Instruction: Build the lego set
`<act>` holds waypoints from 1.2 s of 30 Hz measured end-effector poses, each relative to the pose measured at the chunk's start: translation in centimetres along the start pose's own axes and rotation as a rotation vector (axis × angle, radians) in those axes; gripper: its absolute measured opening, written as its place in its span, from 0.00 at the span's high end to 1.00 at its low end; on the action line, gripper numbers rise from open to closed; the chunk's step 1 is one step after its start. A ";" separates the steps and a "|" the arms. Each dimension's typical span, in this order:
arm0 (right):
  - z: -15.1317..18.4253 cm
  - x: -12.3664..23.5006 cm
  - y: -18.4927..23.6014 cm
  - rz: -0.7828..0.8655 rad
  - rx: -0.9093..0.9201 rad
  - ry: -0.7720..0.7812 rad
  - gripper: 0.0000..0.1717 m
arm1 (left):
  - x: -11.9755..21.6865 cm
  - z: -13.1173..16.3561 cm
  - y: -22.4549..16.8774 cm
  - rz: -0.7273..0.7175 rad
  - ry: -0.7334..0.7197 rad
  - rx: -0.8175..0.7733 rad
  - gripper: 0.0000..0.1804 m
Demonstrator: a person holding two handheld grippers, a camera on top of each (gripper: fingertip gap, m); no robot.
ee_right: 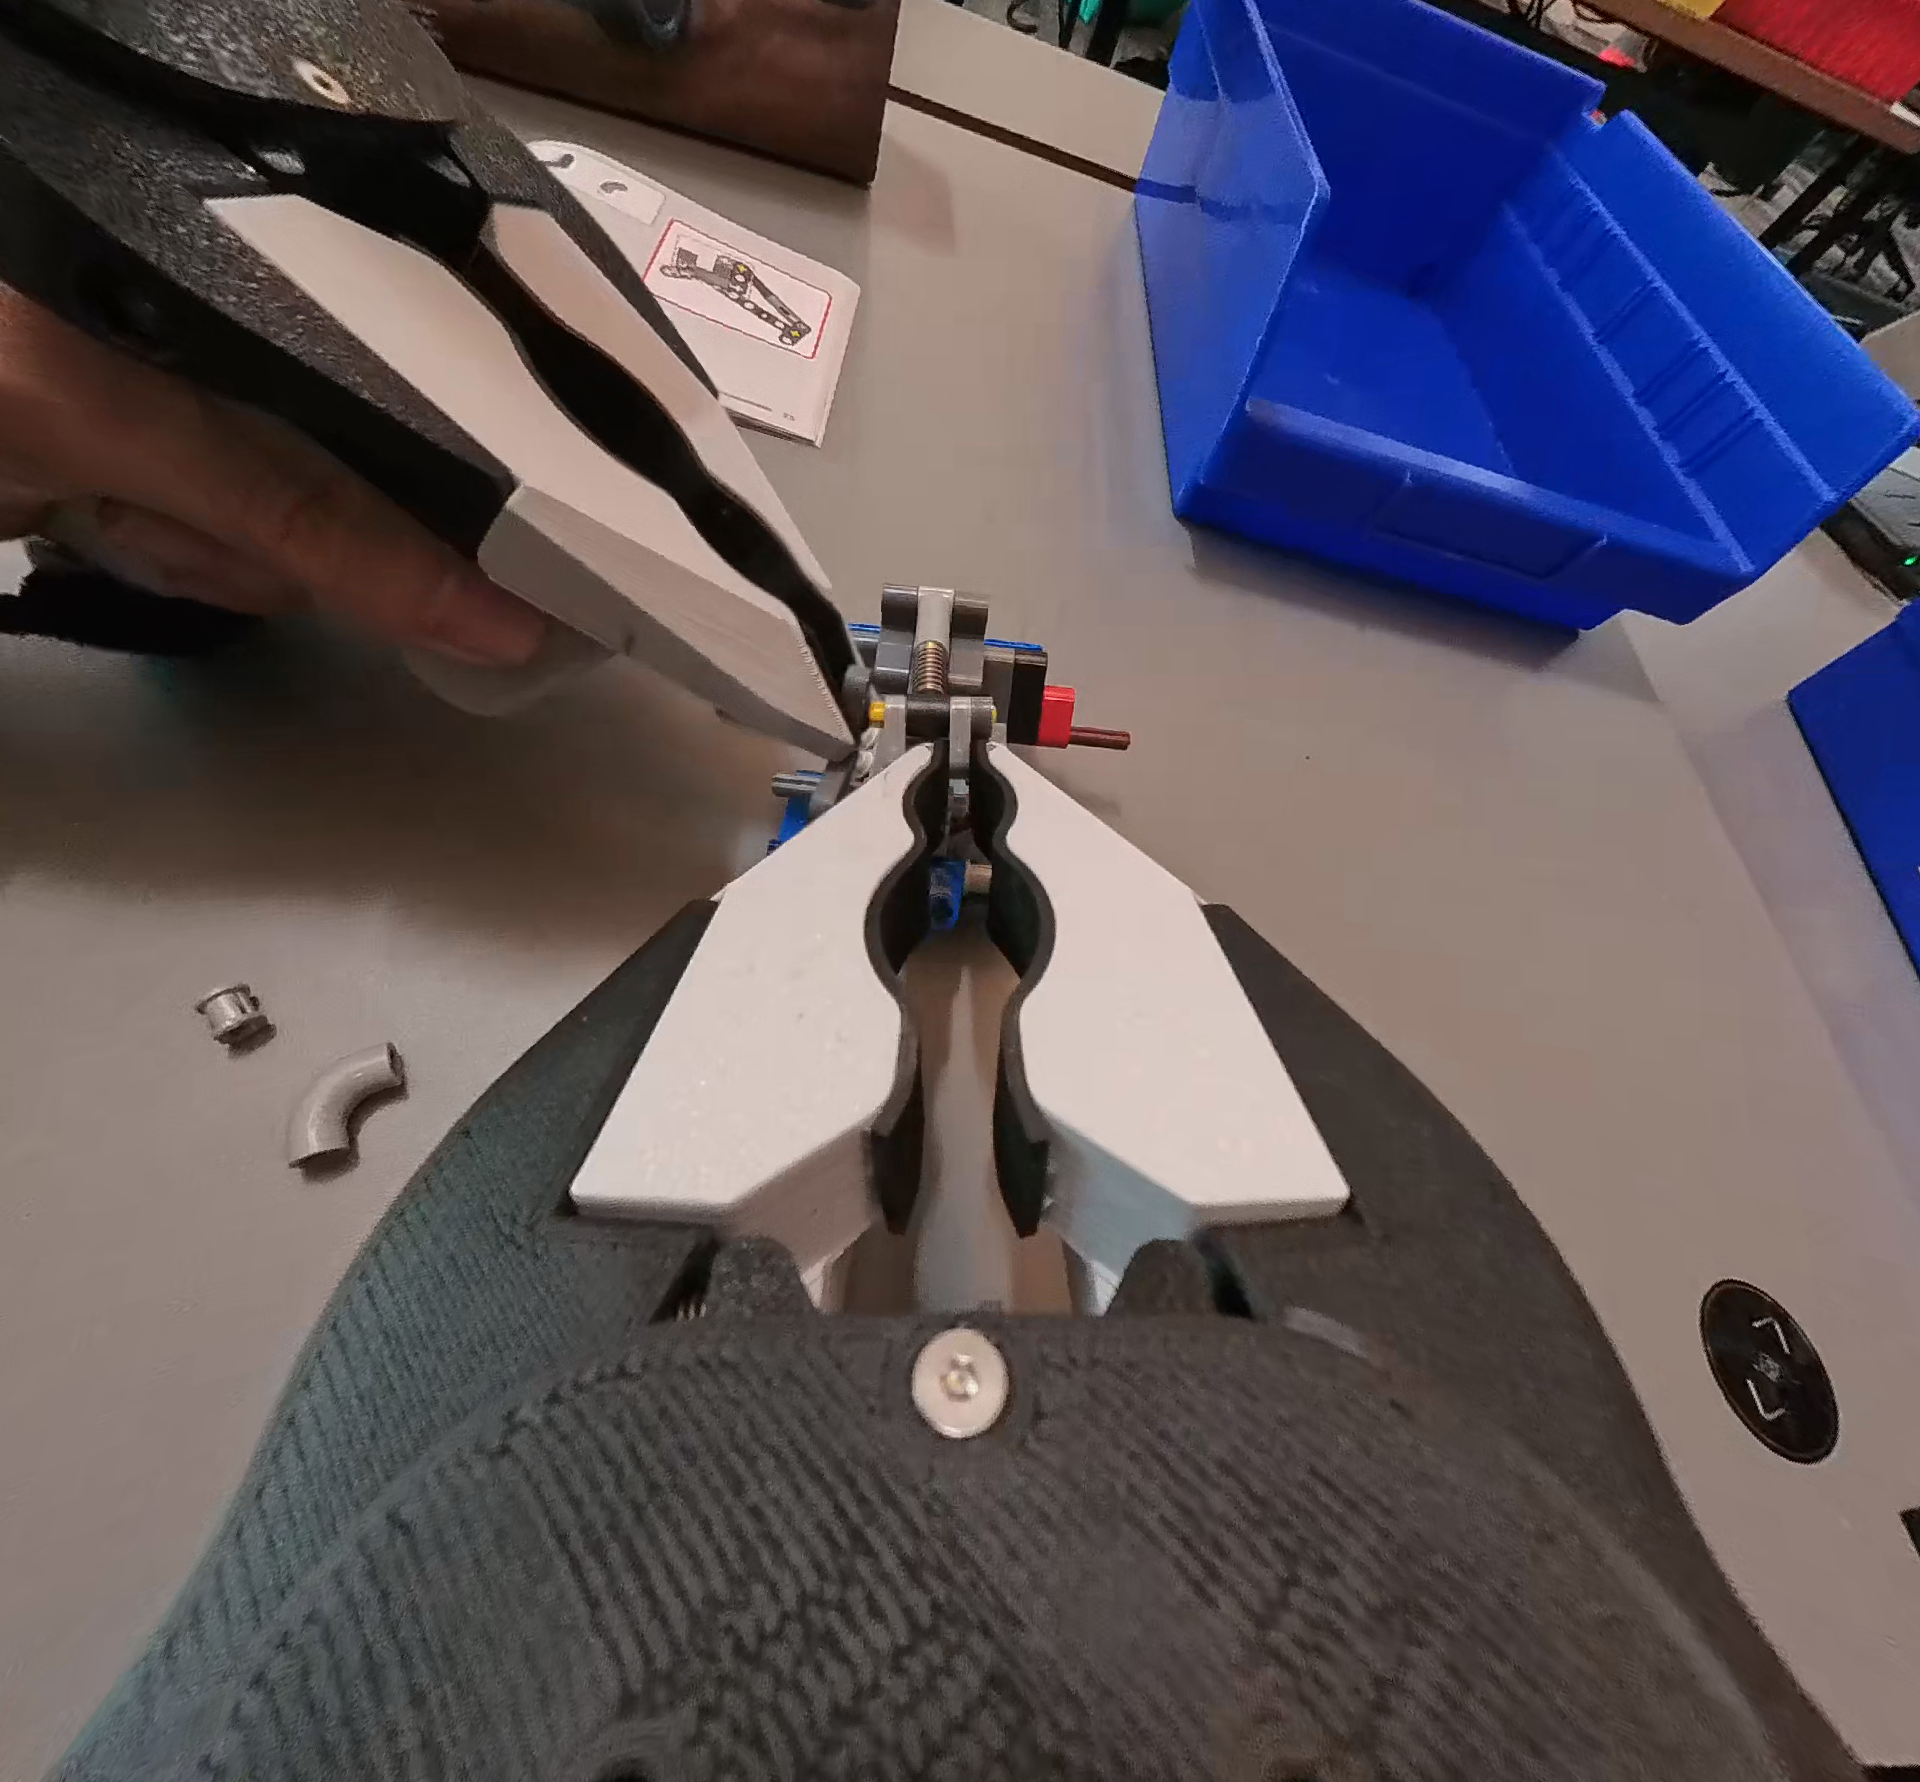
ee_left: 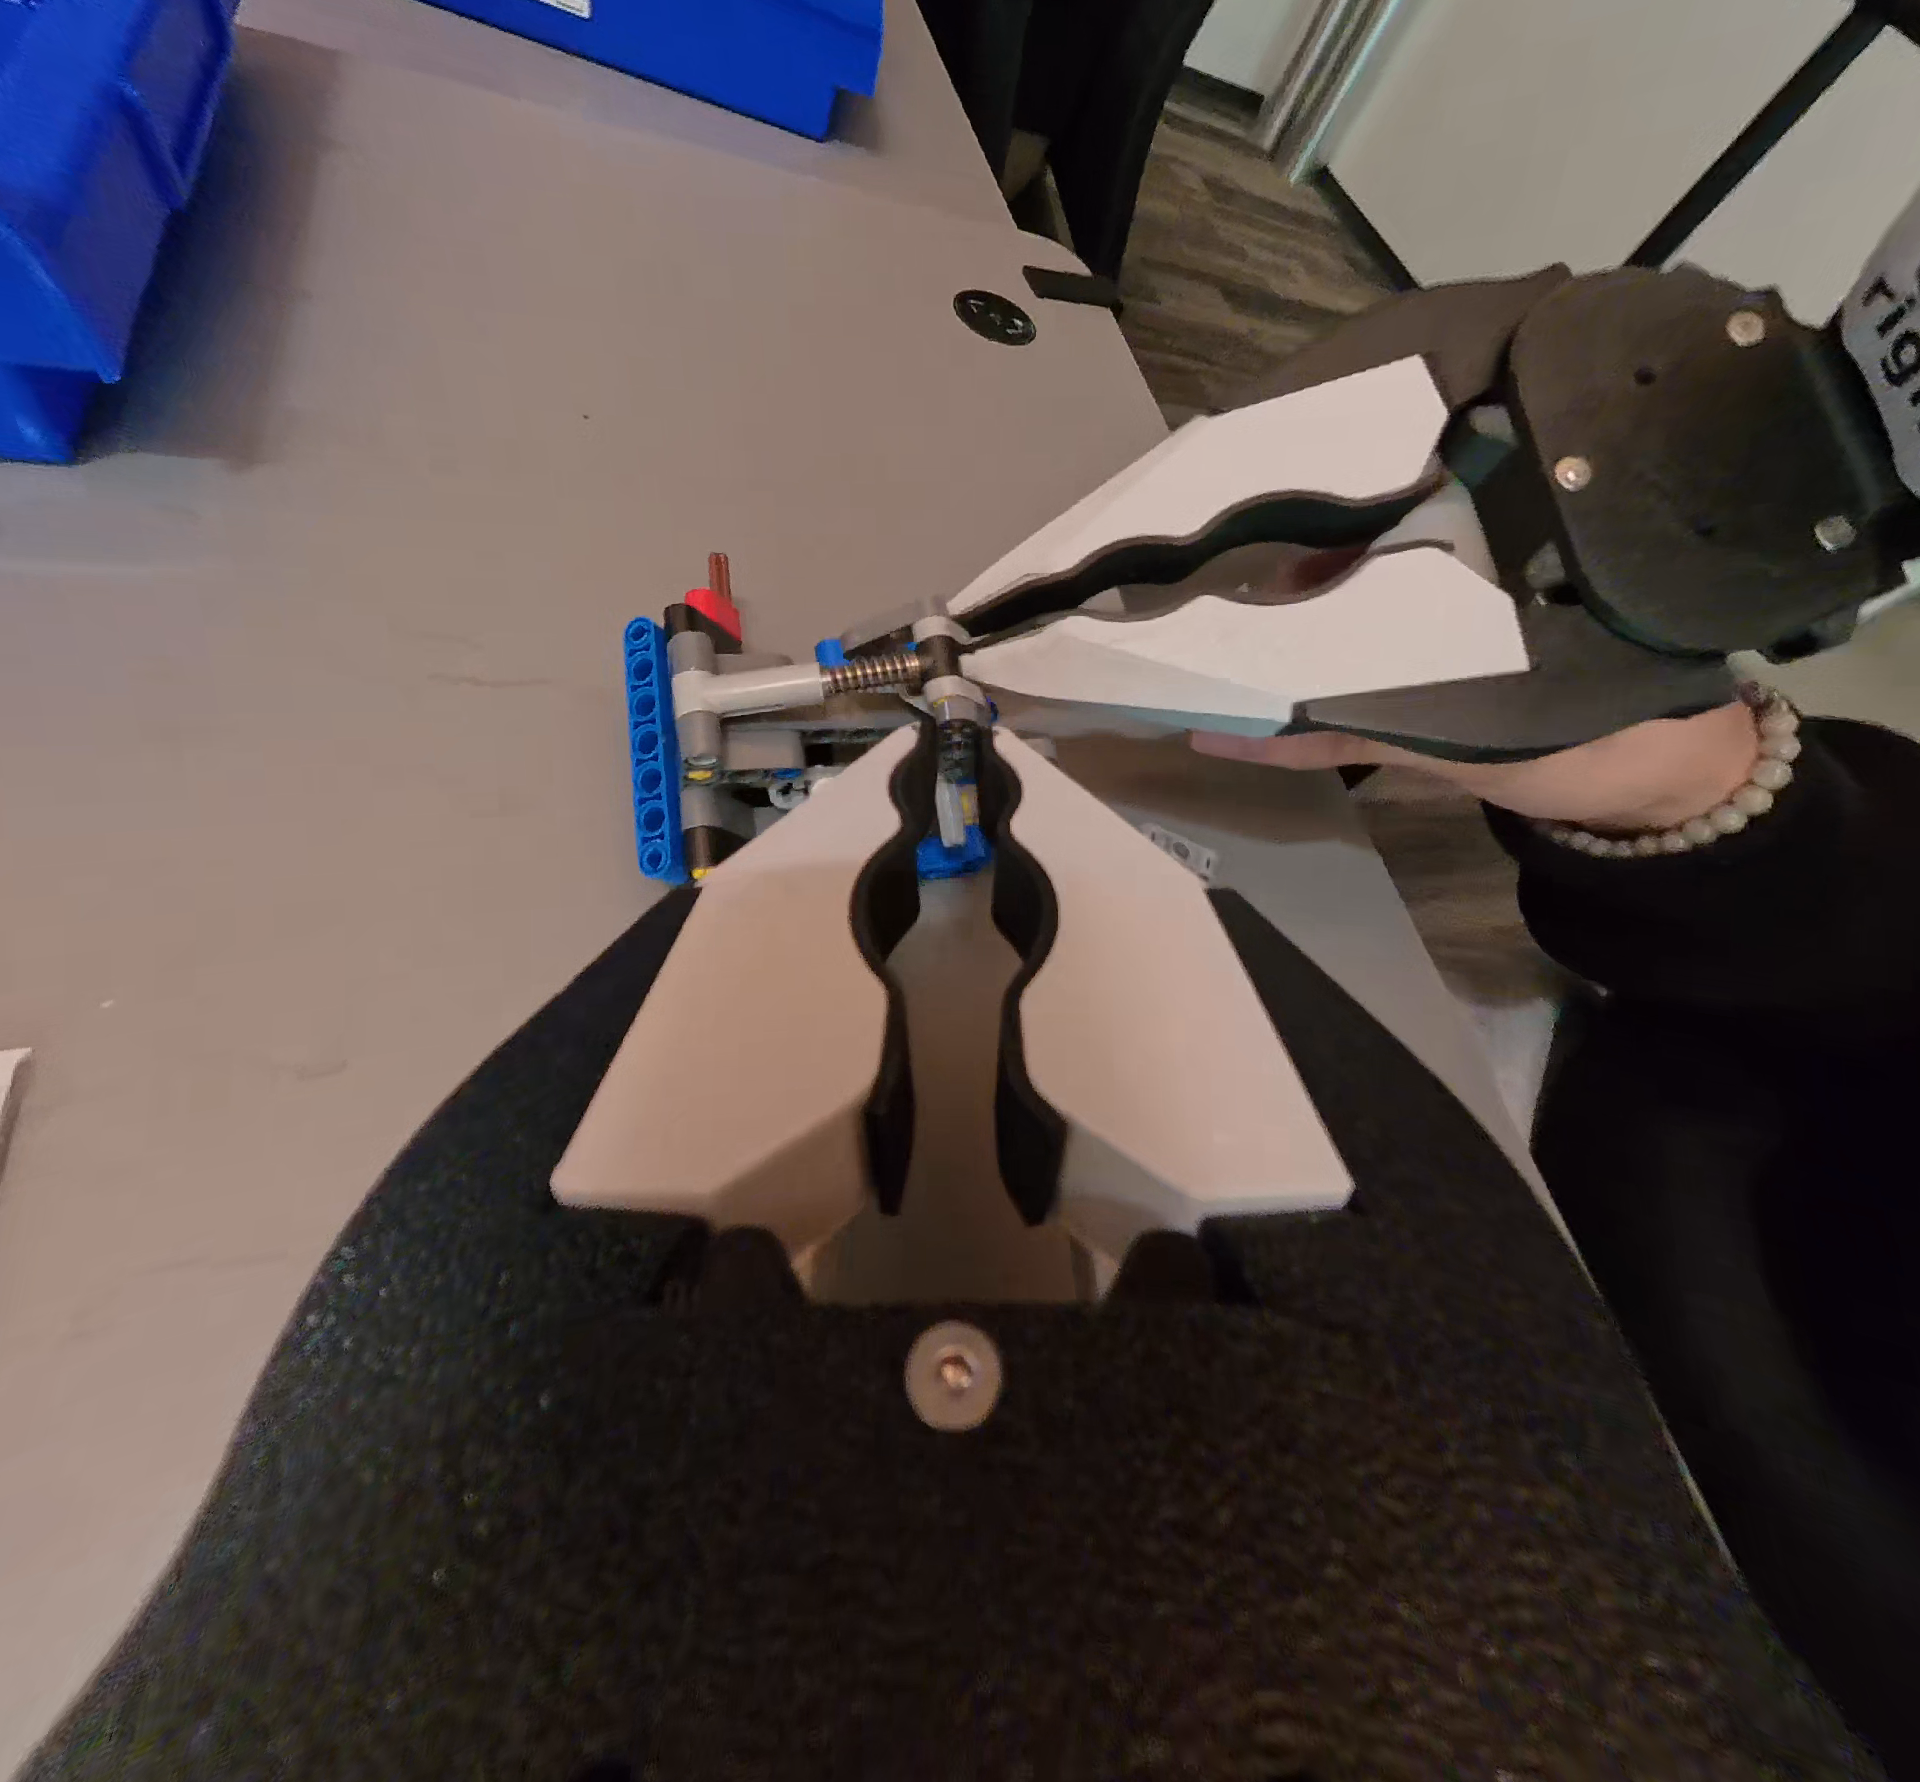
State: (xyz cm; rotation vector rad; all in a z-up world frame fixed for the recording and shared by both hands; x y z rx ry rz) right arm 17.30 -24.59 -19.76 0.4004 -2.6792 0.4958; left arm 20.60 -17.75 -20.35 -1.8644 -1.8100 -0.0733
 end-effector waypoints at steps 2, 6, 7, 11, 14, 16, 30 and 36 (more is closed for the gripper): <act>0.0 0.0 0.0 -0.007 -0.006 -0.001 1.00 | 0.7 -0.8 -0.5 -0.017 -0.003 -0.093 0.98; 0.1 0.0 -0.2 -0.037 -0.083 -0.016 1.00 | 2.8 -2.5 -1.3 -0.288 0.047 -0.660 0.98; 0.1 0.0 -0.3 -0.046 -0.104 -0.020 1.00 | 2.9 -2.4 -1.3 -0.364 0.084 -0.800 0.98; 0.2 0.1 -0.3 -0.069 -0.142 -0.030 1.00 | 1.4 -0.3 -1.4 -0.501 0.182 -1.119 0.98; 0.1 0.7 -0.6 -0.052 -0.152 -0.046 0.95 | 0.7 0.3 -1.7 -0.582 0.214 -1.279 0.98; -0.2 1.4 -0.7 -0.052 -0.167 -0.054 0.92 | 0.4 0.4 -1.9 -0.627 0.229 -1.343 0.98; -1.7 3.3 1.5 -0.225 -0.257 -0.151 0.93 | 0.7 -0.1 -4.2 -0.703 0.132 -1.595 0.98; -1.6 4.0 1.9 -0.321 -0.351 -0.200 0.97 | 1.0 -0.1 -5.2 -0.700 0.069 -1.682 0.98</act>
Point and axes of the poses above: each gripper's, where its closed fingertips meet, x back along the fingers, z out of its underside, y = z × x across the jaws, the point moved 5 cm from there along x, back along the fingers, and after that the axes turned 2 degrees about z, right-handed, at the moved point
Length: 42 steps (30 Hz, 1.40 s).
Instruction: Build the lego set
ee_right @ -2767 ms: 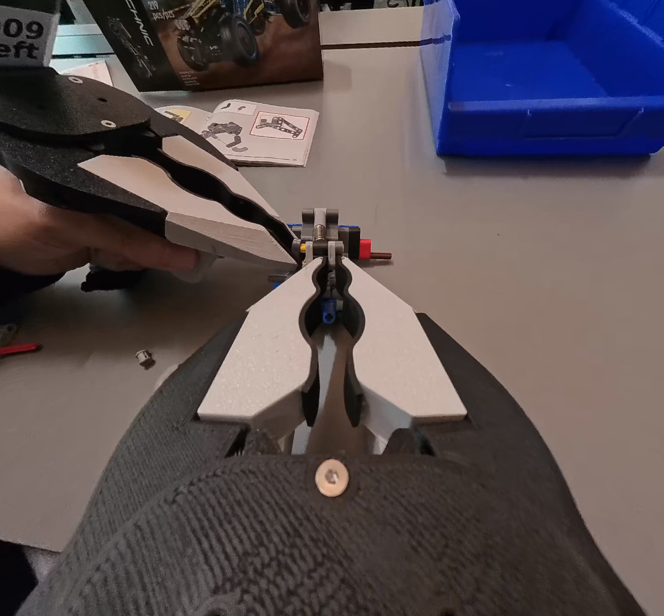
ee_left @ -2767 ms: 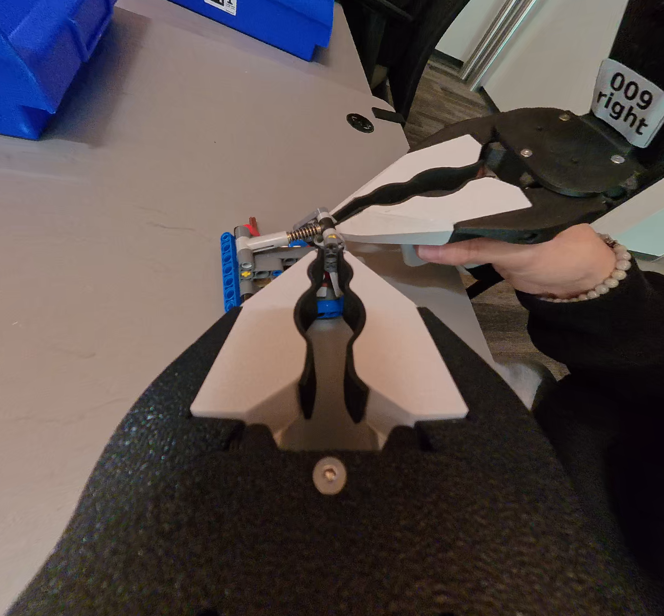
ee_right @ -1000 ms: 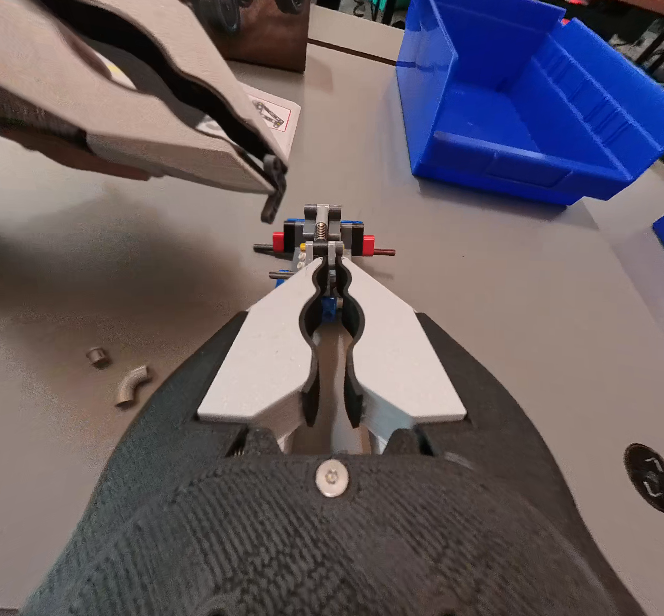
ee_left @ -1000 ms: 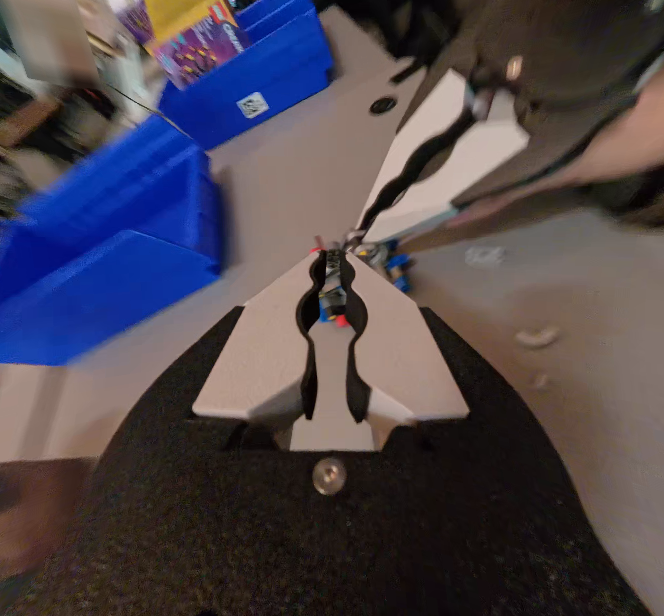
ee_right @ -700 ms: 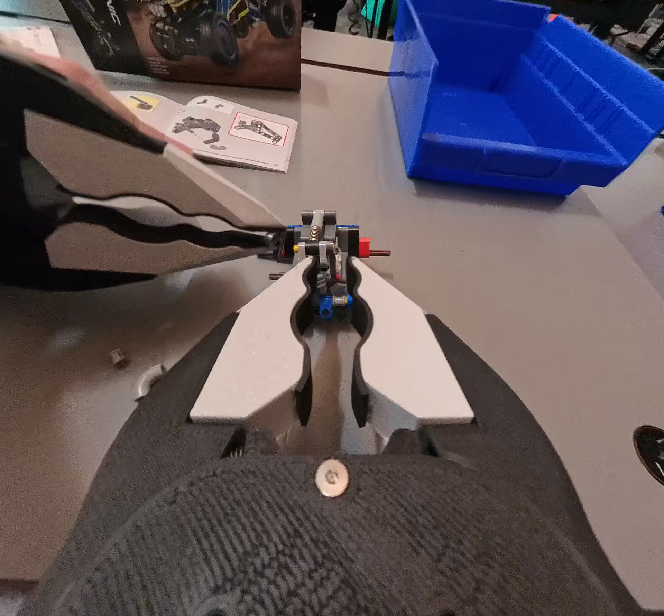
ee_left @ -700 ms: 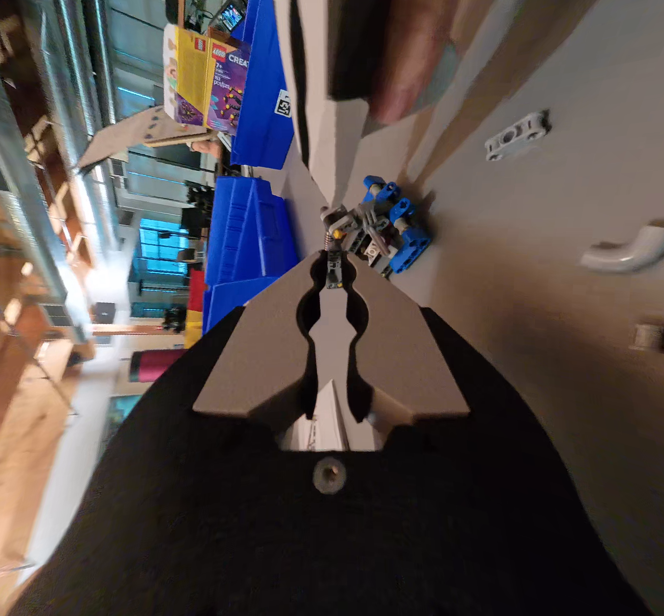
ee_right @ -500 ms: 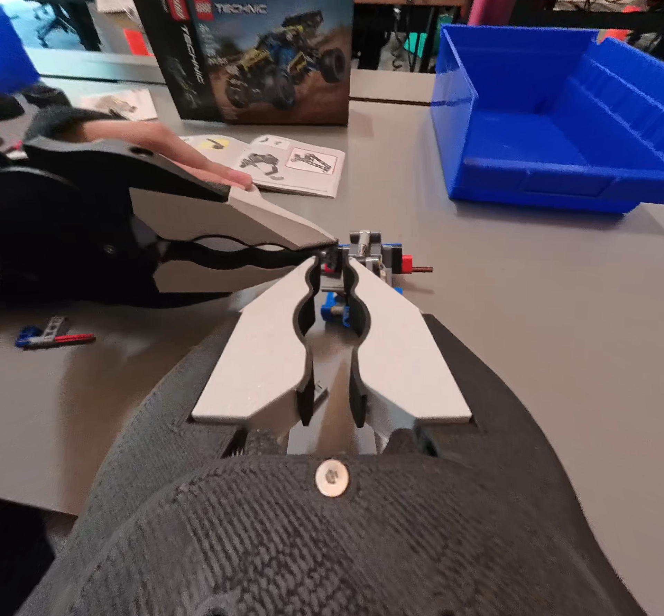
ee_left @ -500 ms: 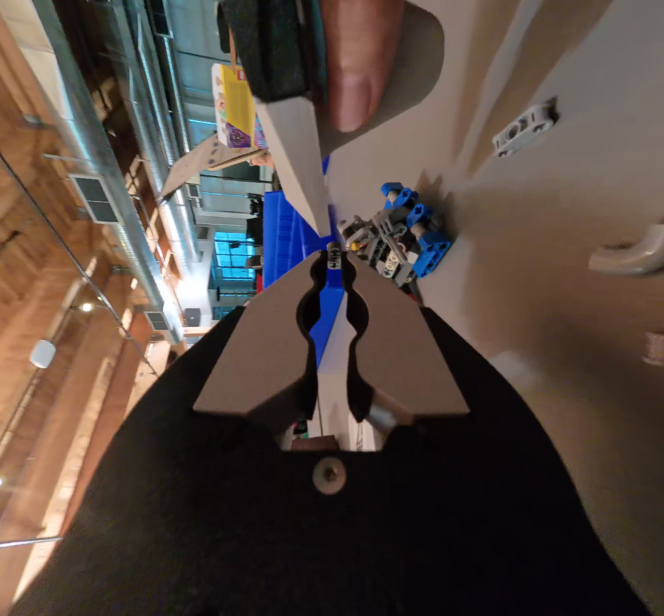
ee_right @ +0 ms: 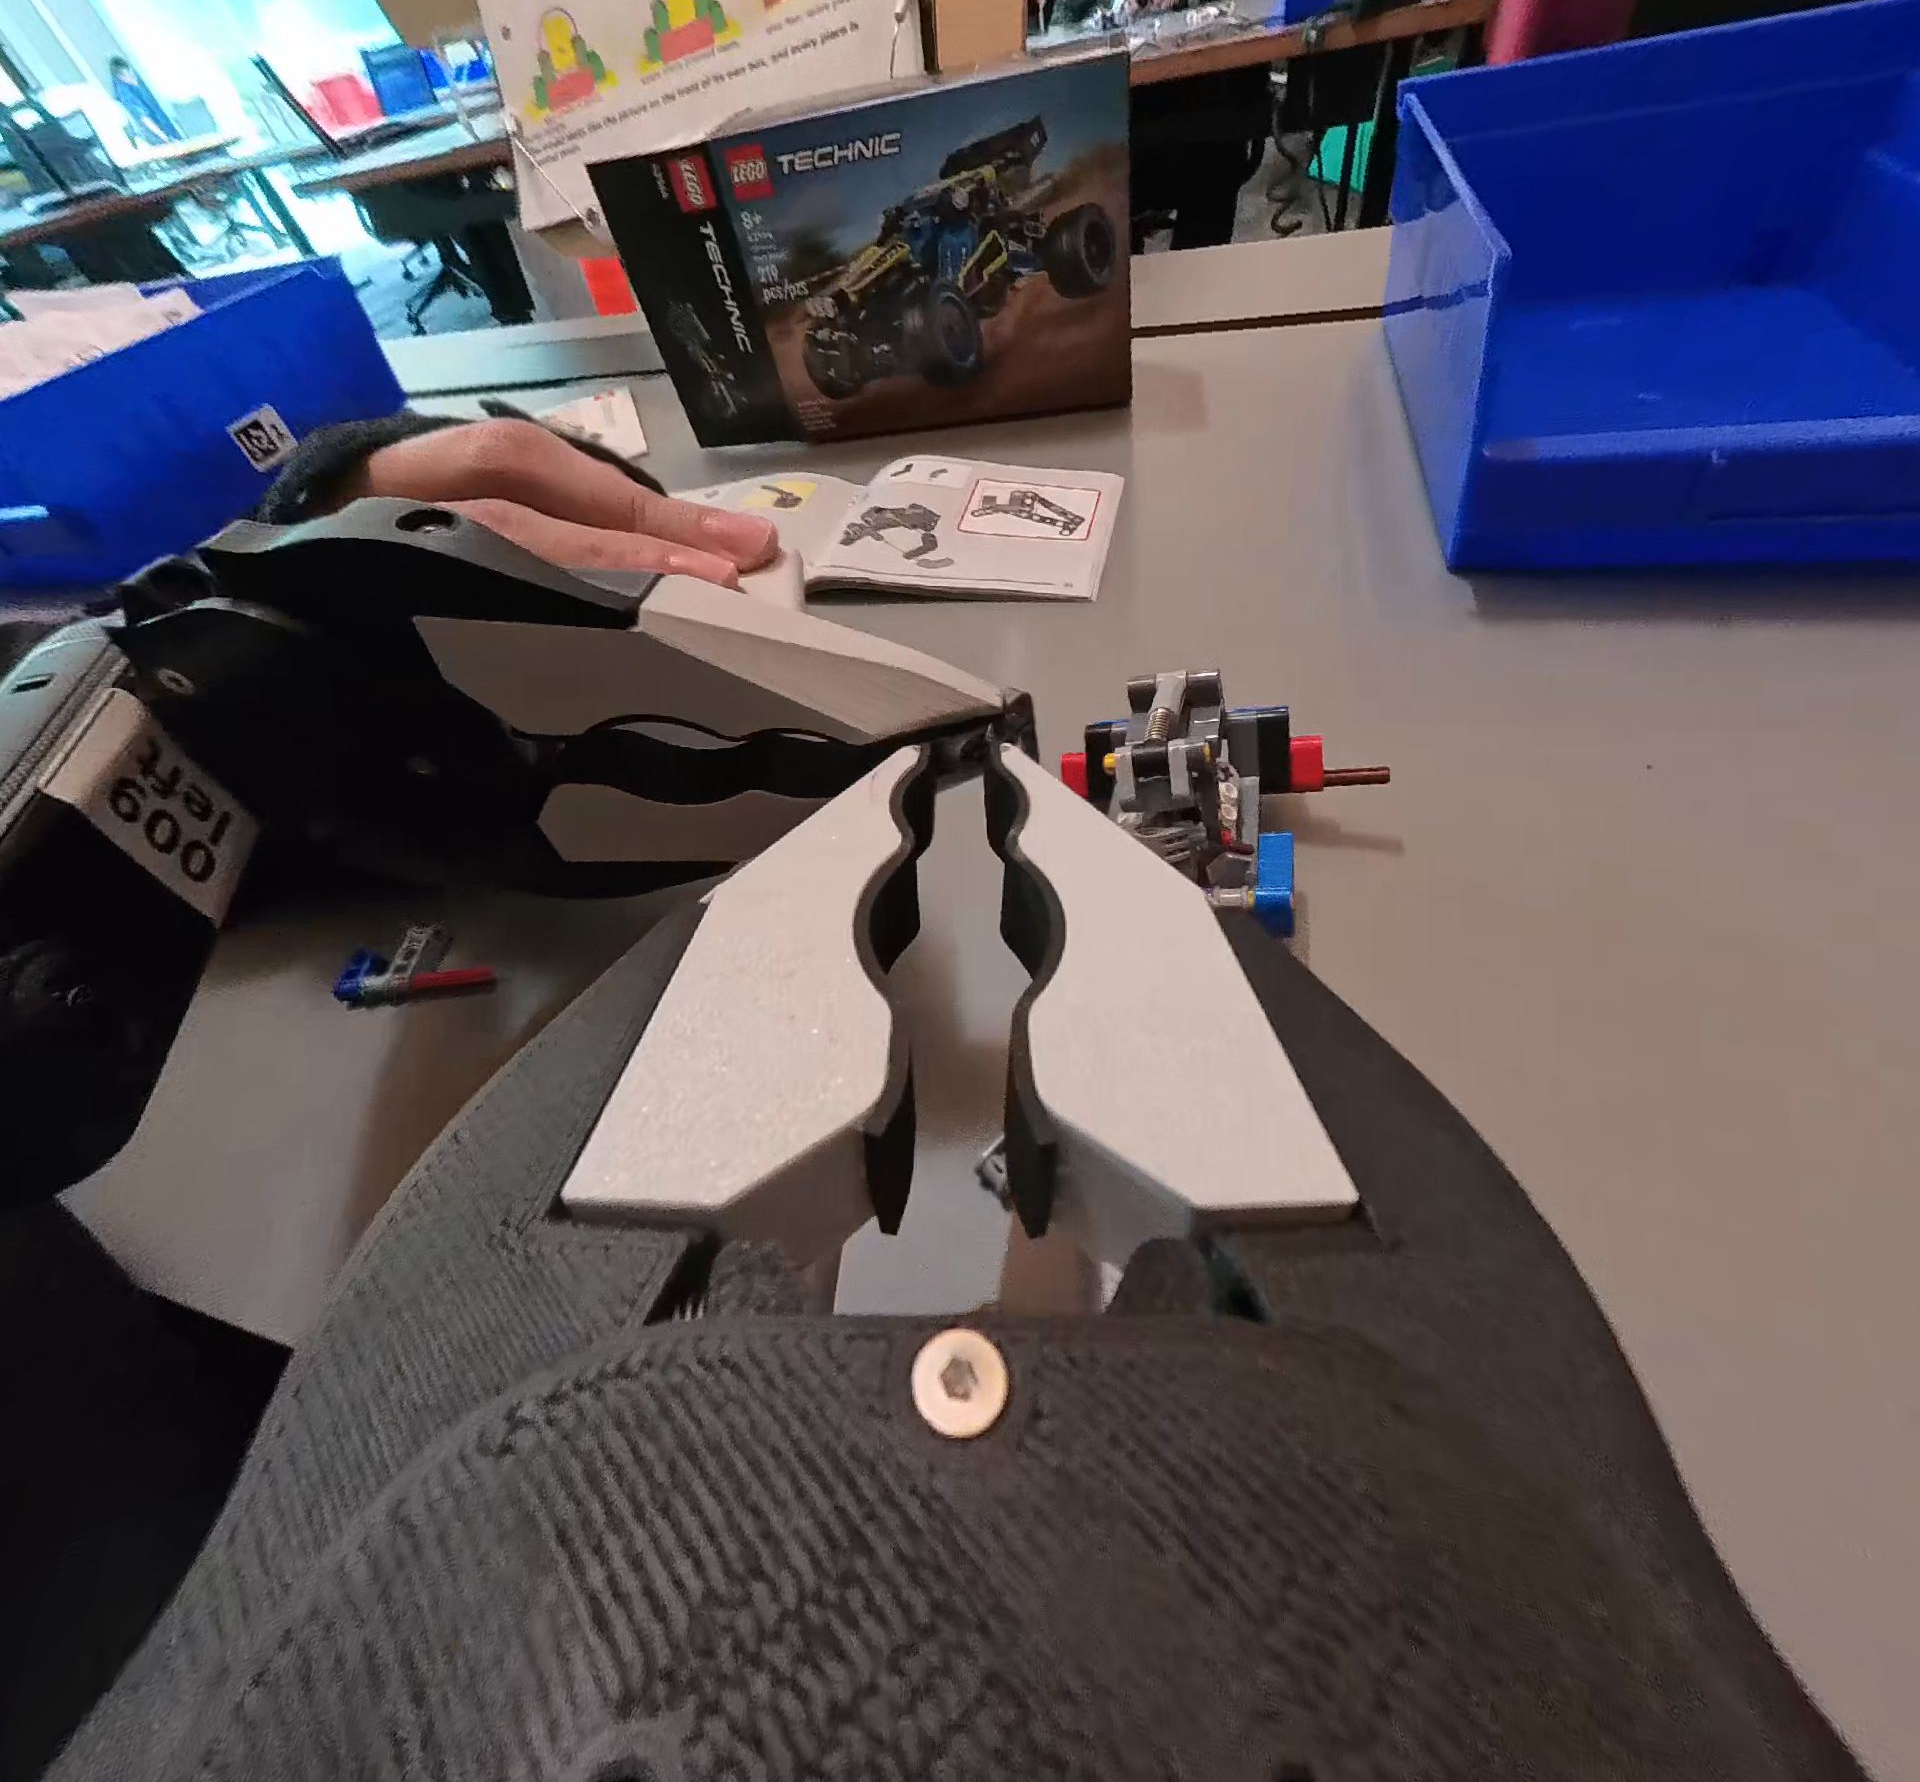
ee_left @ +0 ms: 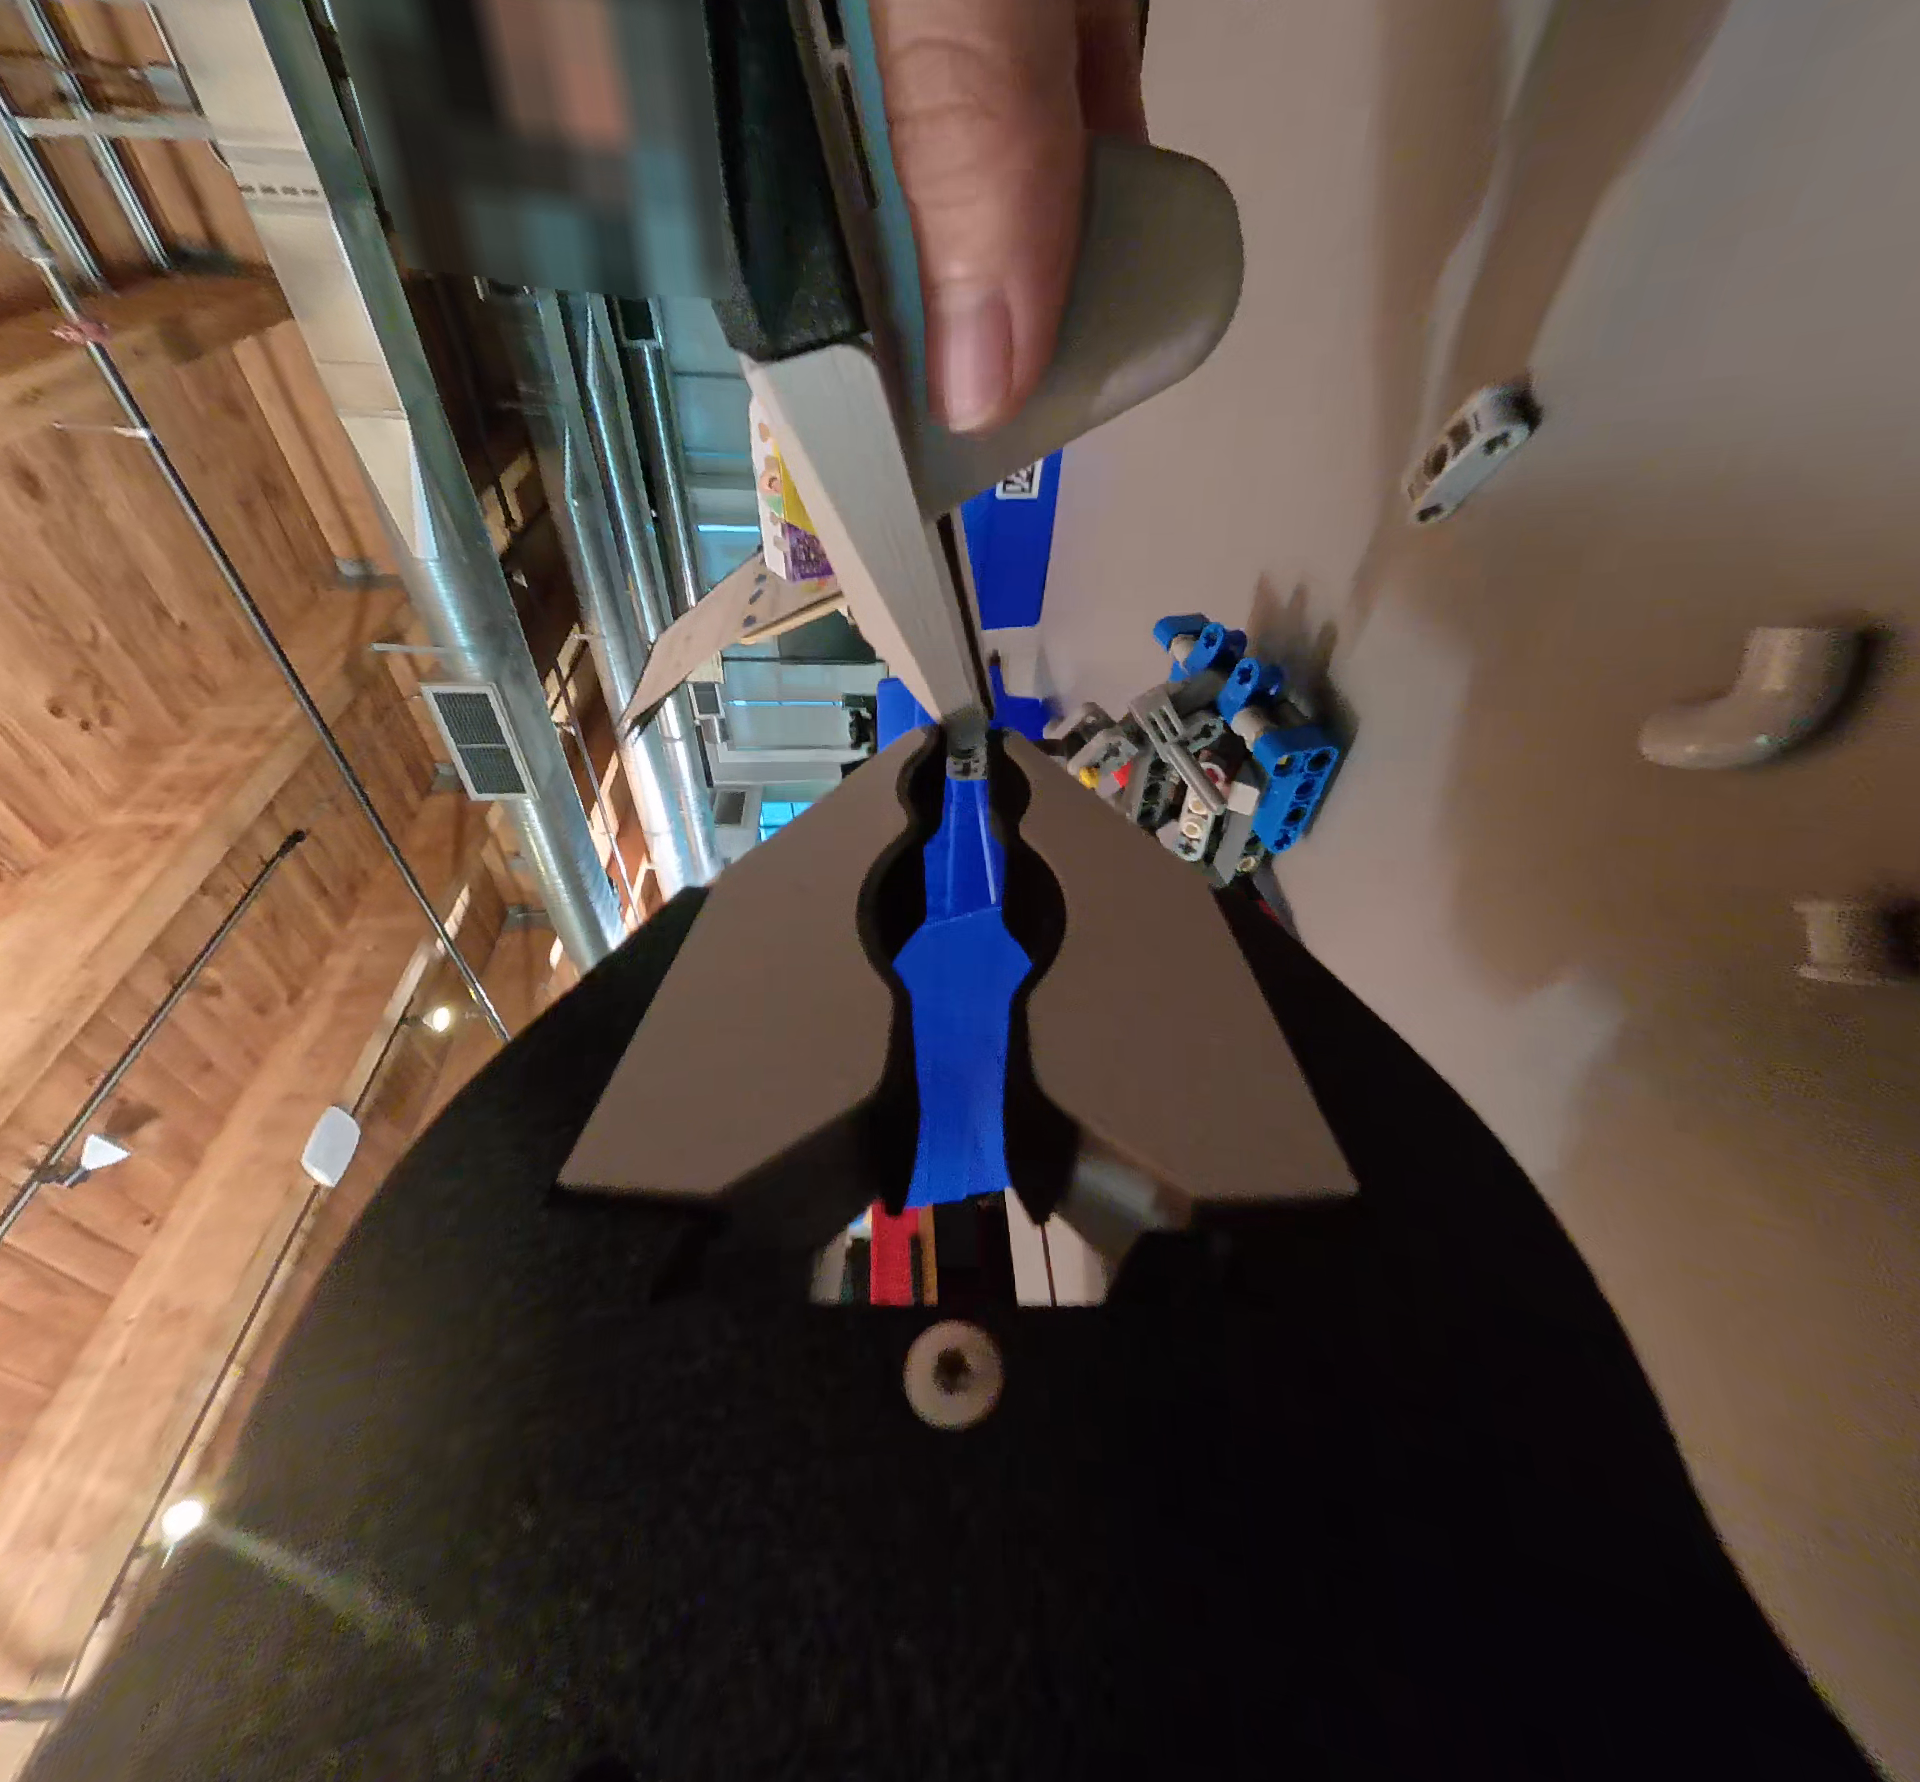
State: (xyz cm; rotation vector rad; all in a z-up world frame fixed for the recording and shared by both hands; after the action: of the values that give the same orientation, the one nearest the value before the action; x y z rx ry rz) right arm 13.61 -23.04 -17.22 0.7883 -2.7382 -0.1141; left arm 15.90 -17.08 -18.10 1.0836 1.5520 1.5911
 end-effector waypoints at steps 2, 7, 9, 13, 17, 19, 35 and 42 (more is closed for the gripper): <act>0.1 0.3 0.1 -0.009 -0.001 -0.007 0.98 | 0.2 -0.2 0.0 -0.002 -0.023 0.006 0.98; 0.3 1.1 0.6 0.038 0.124 -0.046 1.00 | 0.8 -0.6 0.1 0.027 -0.091 0.104 0.98; 0.3 1.3 0.8 0.054 0.183 -0.073 0.99 | 1.0 -0.6 0.5 0.074 -0.139 0.238 0.97; -0.6 1.8 0.7 0.130 0.273 -0.178 1.00 | 1.5 0.3 2.5 0.206 -0.257 0.809 0.94; -1.5 2.4 0.8 0.191 0.342 -0.297 1.00 | 1.8 2.2 3.9 0.479 -0.369 1.647 0.95; -1.6 2.4 1.1 0.213 0.381 -0.323 0.99 | 2.1 1.5 3.6 0.693 -0.457 1.911 0.94; -1.1 1.0 2.6 0.263 0.567 -0.314 0.99 | 1.1 1.2 2.1 0.751 -0.589 2.412 0.97; -0.6 0.1 1.9 0.287 0.523 -0.256 0.99 | 0.5 1.8 1.4 0.656 -0.538 2.399 0.98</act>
State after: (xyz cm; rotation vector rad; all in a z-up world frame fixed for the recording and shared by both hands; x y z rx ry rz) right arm 12.73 -21.55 -16.34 0.5105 -3.1346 0.6242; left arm 17.43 -15.95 -16.74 2.7145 2.1895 -1.4166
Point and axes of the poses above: each gripper's, where its closed fingertips meet, x back along the fingers, z out of its underside, y = z × x across the jaws, the point moved 5 cm from there along x, back along the fingers, and after that the axes turned 2 degrees about z, right-handed, at the moved point
